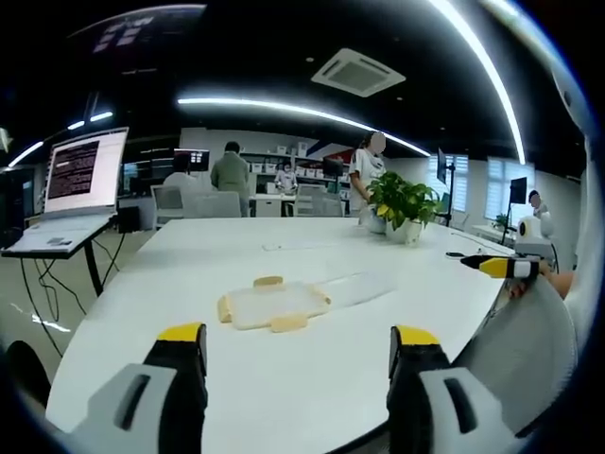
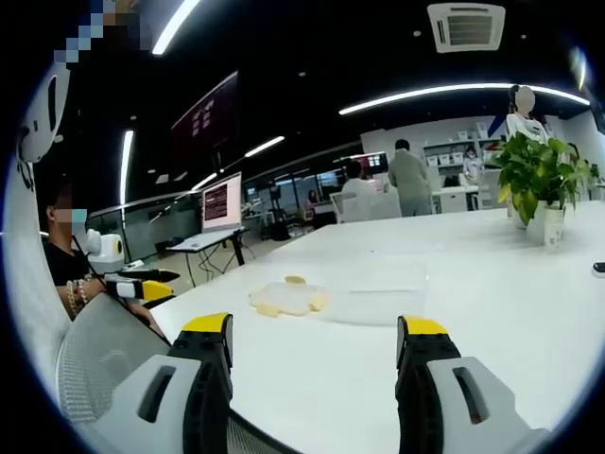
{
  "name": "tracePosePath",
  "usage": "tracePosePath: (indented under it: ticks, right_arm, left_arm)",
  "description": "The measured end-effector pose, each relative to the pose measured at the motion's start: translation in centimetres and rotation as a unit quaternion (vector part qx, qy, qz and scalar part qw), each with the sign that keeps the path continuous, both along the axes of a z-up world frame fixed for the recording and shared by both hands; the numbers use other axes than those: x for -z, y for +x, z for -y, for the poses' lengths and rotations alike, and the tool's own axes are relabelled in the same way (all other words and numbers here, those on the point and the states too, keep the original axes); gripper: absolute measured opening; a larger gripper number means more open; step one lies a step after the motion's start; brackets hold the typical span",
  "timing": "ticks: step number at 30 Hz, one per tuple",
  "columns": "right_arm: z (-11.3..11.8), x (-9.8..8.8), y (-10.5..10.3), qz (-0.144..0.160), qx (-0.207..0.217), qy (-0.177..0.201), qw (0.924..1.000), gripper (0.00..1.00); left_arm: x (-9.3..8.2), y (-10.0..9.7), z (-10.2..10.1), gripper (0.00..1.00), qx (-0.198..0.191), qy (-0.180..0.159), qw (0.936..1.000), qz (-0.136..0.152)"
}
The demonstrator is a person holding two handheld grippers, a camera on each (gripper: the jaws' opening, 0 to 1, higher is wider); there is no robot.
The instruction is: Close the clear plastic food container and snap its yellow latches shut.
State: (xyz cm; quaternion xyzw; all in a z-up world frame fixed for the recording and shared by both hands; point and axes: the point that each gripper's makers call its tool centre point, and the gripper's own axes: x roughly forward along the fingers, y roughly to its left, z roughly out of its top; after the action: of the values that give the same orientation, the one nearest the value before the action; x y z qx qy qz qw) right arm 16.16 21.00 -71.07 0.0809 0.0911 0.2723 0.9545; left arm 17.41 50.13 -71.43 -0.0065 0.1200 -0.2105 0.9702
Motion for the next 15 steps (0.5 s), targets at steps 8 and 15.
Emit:
tracePosePath:
  ticks: [8, 15]
  right_arm:
    - [0.09, -0.08, 0.02, 0.002, 0.0, 0.002, 1.0, 0.69]
    - [0.03, -0.27, 0.0, 0.004, 0.001, 0.006, 1.0, 0.68]
  left_arm:
    - [0.01, -0.01, -0.01, 0.75, 0.0, 0.001, 1.0, -0.001]
    - [0.0, -0.03, 0.0, 0.74, 0.002, 0.0, 1.0, -0.001]
